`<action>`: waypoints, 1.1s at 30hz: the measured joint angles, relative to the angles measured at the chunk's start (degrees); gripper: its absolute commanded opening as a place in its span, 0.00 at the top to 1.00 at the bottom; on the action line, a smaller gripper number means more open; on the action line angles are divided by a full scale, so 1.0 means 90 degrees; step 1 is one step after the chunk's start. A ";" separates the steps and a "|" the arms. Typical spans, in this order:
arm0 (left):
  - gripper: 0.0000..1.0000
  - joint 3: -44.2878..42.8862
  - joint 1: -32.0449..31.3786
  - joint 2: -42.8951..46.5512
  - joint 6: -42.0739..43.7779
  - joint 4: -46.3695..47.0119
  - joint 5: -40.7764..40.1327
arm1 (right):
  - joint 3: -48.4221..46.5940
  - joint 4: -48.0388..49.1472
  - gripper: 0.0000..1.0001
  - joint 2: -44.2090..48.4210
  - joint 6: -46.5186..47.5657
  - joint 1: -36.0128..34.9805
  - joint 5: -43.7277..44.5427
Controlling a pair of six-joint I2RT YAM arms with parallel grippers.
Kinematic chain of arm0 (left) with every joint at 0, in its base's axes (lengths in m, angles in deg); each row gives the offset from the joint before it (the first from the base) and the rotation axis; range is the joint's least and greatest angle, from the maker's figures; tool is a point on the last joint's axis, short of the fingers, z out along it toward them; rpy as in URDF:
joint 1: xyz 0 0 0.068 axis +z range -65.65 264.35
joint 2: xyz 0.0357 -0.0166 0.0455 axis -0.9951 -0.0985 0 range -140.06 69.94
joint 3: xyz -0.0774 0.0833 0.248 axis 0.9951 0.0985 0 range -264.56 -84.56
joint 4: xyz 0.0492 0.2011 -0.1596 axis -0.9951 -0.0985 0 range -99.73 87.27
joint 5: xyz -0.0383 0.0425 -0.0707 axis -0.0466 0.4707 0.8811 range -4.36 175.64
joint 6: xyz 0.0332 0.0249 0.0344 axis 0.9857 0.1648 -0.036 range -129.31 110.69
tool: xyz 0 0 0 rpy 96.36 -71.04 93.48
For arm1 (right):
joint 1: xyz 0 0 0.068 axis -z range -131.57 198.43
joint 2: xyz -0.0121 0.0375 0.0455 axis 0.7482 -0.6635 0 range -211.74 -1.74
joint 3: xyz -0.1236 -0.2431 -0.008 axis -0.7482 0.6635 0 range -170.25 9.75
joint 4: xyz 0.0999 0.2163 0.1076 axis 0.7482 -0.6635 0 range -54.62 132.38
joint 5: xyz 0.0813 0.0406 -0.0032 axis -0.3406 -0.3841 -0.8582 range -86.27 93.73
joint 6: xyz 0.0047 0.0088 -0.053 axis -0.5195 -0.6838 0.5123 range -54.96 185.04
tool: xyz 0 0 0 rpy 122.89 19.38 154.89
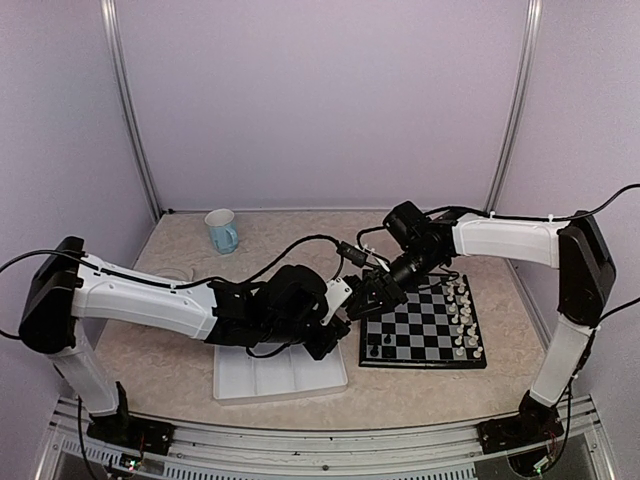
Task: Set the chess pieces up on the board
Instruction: Pass from the left arm to the right
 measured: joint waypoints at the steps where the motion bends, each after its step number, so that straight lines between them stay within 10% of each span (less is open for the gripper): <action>1: 0.98 0.0000 0.0000 0.0000 0.0000 0.0000 -0.0012 | 0.0000 -0.0007 0.64 -0.0015 -0.0002 0.0000 -0.0032; 22: 0.98 0.0000 -0.0078 0.0007 0.0000 0.0095 -0.0124 | 0.0000 -0.0012 0.62 -0.0340 -0.0189 -0.0012 0.0126; 33: 0.95 0.0000 -0.0090 0.0007 0.0000 0.0117 -0.0236 | 0.0002 0.0005 0.89 -0.0340 -0.0187 -0.0012 0.0114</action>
